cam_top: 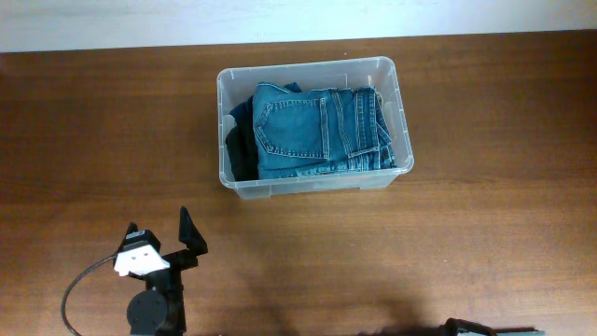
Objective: Pack container
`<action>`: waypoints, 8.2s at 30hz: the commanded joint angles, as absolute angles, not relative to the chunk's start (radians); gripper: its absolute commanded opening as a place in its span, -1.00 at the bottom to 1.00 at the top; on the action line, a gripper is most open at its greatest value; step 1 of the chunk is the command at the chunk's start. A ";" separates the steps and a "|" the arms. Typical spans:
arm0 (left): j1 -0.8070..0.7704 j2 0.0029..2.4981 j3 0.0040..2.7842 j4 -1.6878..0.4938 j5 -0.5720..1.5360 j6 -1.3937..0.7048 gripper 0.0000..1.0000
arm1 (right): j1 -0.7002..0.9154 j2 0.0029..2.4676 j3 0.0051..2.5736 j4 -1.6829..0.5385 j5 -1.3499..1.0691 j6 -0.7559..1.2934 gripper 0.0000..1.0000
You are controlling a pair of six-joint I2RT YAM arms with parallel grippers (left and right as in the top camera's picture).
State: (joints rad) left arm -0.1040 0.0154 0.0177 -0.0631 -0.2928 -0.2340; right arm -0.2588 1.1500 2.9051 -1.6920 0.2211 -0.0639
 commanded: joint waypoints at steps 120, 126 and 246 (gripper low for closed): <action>-0.099 0.006 0.010 -0.060 -0.292 -0.218 0.99 | -0.012 0.004 0.005 -0.071 -0.100 -0.062 0.97; -0.099 0.006 0.010 -0.061 -0.292 -0.218 0.99 | -0.012 0.004 0.005 -0.070 -0.100 -0.062 0.97; -0.099 0.006 0.010 -0.060 -0.292 -0.218 0.99 | -0.012 0.006 0.006 -0.071 -0.100 -0.062 0.97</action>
State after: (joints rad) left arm -0.1040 0.0147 0.0170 -0.0631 -0.2924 -0.2302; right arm -0.0185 0.0139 0.0101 -0.0628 -0.1131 -0.0631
